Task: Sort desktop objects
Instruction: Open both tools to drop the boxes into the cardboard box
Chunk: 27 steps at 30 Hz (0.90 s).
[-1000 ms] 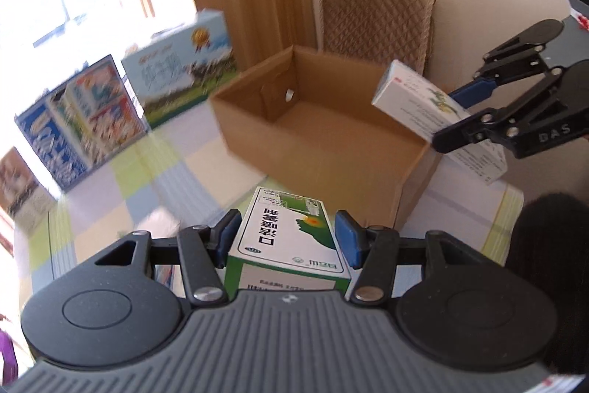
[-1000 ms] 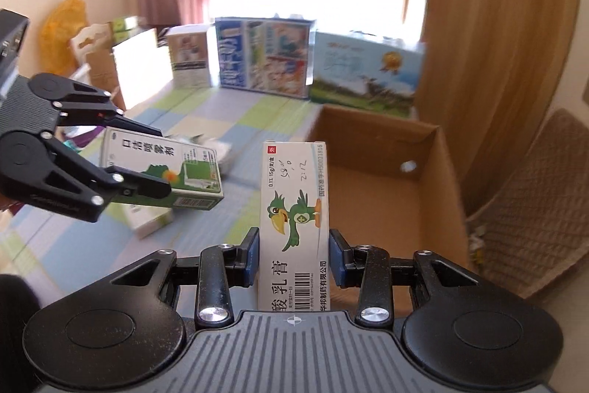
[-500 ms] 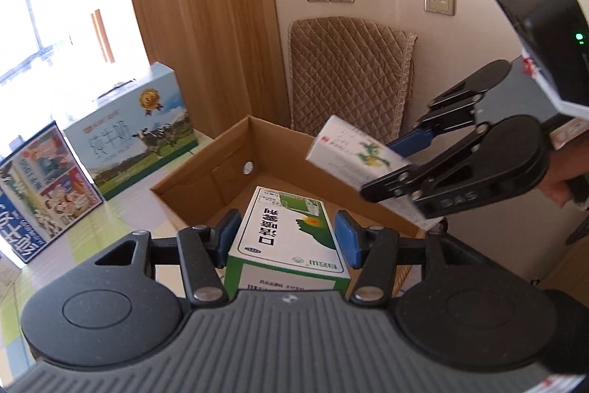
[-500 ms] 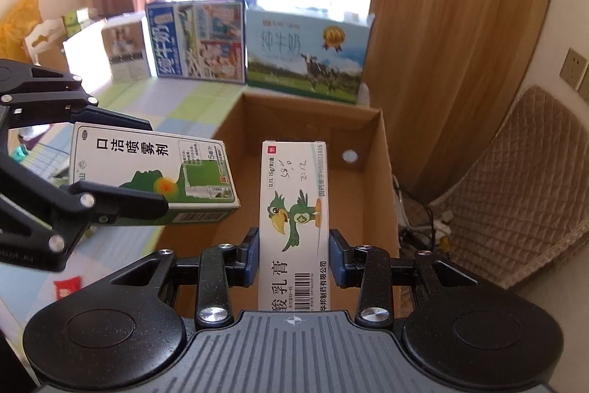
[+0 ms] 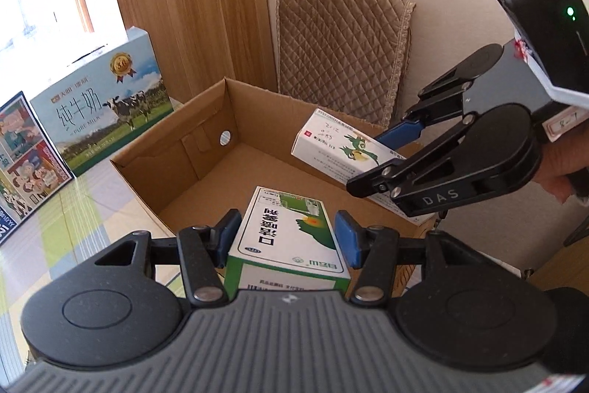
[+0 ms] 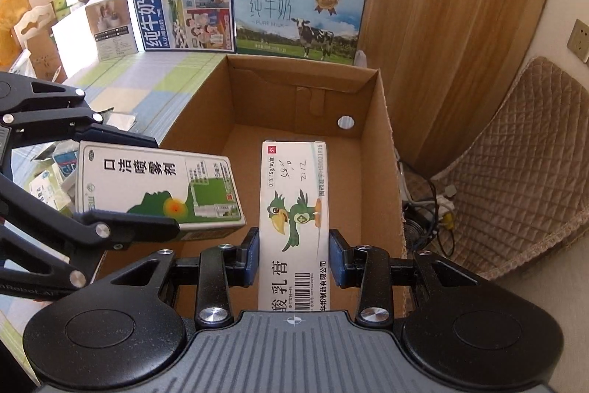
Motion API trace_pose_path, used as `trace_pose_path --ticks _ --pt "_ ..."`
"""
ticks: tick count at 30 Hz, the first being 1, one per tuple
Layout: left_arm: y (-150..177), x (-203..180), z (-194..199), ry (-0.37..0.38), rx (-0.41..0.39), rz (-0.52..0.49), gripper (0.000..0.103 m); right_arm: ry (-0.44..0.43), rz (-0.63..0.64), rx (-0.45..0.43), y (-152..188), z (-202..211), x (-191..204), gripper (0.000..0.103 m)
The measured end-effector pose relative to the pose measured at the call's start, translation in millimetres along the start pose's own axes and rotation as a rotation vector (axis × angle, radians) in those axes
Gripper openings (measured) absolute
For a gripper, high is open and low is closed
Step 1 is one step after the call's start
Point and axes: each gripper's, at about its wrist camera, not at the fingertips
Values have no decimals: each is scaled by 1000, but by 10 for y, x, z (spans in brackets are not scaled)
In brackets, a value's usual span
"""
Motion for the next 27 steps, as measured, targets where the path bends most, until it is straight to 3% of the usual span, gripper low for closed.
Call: trace_pose_path --ticks 22,27 --pt "225 76 355 -41 -34 41 53 5 52 1 -65 -163 151 36" --pt "306 137 458 -53 -32 65 54 9 54 -11 -14 -94 200 49"
Point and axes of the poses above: each gripper's, at about its wrist camera, not at the fingertips, and z roughly against the way its jaws point, x to its left, y to its underside
